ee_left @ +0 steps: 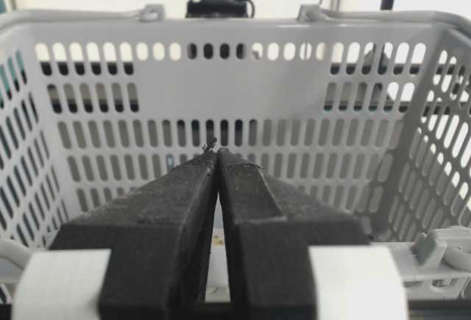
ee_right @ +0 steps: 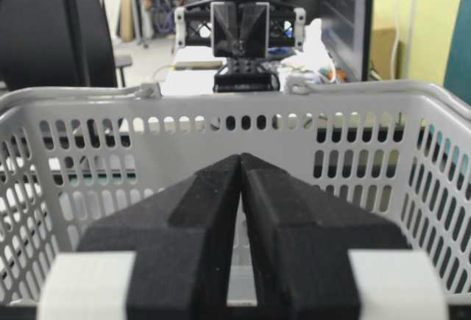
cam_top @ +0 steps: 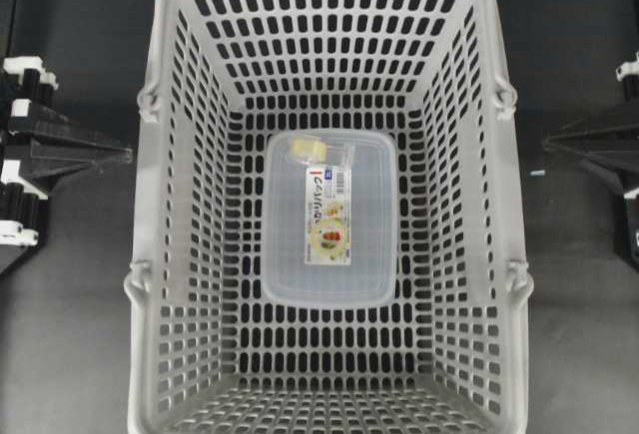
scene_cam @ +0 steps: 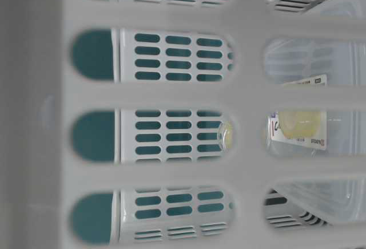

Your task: Pick up the cellophane tape from the shopping basket with the left arm.

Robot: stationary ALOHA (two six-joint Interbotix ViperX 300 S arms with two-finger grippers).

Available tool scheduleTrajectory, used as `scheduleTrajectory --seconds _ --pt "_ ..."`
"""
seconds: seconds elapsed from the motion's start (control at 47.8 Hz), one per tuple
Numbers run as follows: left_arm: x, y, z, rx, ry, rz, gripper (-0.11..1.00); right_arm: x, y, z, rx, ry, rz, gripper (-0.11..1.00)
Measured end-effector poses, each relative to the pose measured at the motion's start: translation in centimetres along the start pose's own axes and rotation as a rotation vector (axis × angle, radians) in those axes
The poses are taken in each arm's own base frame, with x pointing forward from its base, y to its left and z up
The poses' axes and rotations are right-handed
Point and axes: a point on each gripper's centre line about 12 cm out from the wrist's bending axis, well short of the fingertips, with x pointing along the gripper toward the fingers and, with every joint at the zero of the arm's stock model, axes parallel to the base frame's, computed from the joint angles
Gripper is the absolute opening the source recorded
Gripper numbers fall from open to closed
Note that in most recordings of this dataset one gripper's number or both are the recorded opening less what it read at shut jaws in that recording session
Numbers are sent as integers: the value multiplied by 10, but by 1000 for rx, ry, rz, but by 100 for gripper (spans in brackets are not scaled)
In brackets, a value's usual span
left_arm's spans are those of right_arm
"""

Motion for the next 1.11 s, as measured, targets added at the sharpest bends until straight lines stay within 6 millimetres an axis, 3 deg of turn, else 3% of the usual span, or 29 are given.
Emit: scheduleTrajectory --seconds 0.063,0.188,0.272,0.523,0.858,0.963,1.109 --pt "1 0 4 15 9 -4 1 0 0 0 3 2 0 1" --pt "14 -1 46 37 11 -5 0 0 0 -1 3 17 -2 1" --pt "22 0 58 40 78 -2 0 1 0 -2 5 49 -2 1" --pt "63 1 63 42 425 4 0 -1 0 -11 6 212 -2 1" --pt "133 -4 41 56 763 -14 0 -6 -1 -12 5 273 -4 2" --pt "153 -5 33 59 855 -14 0 -7 -1 -11 5 267 -5 16" --pt "175 -5 23 60 935 -14 0 -9 -1 -7 5 256 -5 54"
